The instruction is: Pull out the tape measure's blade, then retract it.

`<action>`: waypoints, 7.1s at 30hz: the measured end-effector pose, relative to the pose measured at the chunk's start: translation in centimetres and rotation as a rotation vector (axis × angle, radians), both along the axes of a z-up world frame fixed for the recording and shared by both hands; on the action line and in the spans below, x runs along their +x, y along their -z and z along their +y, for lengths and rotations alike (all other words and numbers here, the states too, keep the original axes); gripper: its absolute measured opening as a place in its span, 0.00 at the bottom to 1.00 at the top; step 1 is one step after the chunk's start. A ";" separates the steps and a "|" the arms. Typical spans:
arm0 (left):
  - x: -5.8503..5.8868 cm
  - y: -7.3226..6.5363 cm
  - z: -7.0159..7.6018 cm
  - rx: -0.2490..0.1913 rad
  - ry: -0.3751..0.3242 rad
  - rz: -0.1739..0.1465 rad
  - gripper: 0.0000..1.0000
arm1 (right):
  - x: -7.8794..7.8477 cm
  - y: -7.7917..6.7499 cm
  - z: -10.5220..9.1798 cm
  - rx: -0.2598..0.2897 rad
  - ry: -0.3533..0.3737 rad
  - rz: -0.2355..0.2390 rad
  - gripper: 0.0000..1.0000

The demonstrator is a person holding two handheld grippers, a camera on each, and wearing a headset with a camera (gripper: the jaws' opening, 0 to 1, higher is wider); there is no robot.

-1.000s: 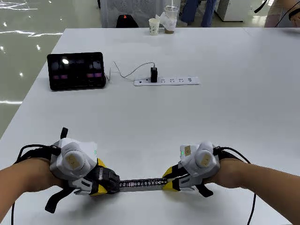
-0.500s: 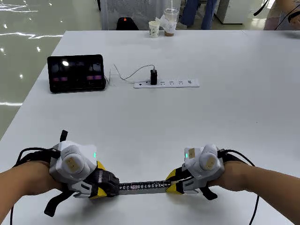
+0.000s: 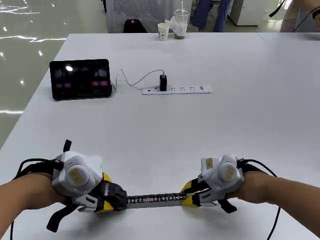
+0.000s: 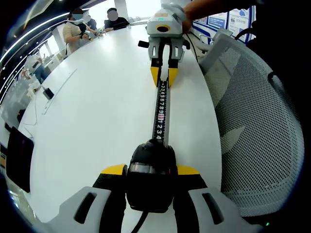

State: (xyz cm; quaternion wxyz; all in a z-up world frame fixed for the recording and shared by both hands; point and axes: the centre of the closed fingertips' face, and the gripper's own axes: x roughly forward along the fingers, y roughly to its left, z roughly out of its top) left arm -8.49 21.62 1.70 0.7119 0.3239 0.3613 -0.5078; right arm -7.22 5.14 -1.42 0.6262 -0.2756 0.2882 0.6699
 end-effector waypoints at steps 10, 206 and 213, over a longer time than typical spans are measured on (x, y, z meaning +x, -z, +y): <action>0.0 0.0 0.0 -0.004 -0.004 0.000 0.31 | 0.1 -0.1 -0.7 -0.001 0.006 0.006 0.11; -0.8 -1.9 5.5 -0.385 -0.696 -0.028 0.99 | 0.6 -4.2 -16.6 0.096 0.745 -0.031 0.81; -2.0 -2.4 5.9 -0.394 -0.690 -0.049 0.99 | 0.3 -4.1 -18.4 0.096 0.804 -0.037 0.97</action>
